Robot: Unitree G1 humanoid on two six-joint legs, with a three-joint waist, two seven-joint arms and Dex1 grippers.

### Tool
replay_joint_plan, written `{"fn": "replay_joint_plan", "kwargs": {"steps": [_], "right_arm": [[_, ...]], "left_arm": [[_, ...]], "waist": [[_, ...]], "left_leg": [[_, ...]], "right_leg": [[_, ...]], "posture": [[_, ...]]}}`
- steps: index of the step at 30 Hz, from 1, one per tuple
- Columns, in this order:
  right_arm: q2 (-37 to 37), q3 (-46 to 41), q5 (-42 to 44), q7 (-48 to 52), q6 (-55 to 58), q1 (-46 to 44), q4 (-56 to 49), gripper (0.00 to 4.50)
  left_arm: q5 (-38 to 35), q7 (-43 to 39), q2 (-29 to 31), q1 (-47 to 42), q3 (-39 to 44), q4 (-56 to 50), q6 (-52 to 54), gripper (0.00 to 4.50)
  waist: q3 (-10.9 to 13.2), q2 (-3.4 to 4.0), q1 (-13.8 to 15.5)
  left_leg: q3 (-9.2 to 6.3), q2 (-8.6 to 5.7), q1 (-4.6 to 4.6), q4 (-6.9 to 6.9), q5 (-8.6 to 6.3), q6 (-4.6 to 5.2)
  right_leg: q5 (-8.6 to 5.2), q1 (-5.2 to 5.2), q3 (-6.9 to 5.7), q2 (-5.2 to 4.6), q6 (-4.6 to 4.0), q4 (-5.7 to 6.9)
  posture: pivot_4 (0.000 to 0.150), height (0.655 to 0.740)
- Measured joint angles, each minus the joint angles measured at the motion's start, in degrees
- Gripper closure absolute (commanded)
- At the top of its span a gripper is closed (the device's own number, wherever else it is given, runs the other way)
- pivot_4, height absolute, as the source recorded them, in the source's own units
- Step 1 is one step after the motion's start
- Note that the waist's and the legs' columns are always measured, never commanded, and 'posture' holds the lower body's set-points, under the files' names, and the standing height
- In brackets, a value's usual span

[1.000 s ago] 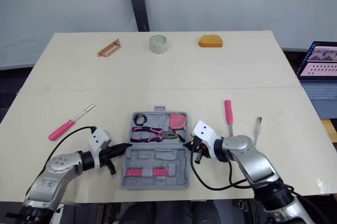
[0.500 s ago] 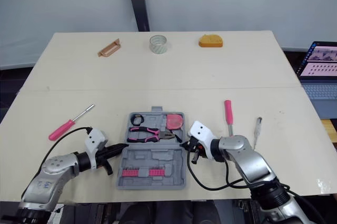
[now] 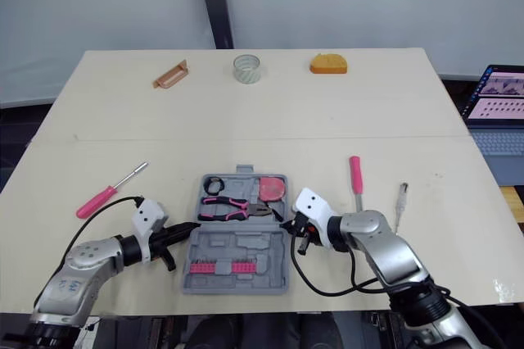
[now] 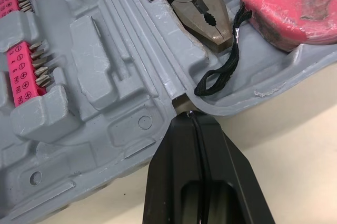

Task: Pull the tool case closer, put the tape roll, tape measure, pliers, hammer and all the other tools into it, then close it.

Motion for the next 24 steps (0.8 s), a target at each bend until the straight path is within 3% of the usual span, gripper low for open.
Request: {"fn": "replay_joint_plan", "kwargs": {"steps": [24], "right_arm": [[-2.4,-2.4,0.1,0.0,0.0,1.2,-0.1,4.50]], "left_arm": [[0.7,0.8,-2.5,-2.6,-3.0,-0.1,1.7,4.49]], "waist": [[0.0,0.00,0.1]], "left_leg": [[-0.01,-0.02,-0.02,0.03,0.00,0.00]], "right_leg": [[0.00,0.00,-0.01,0.00,0.01,0.00]], "posture": [[0.150,0.7400]]}}
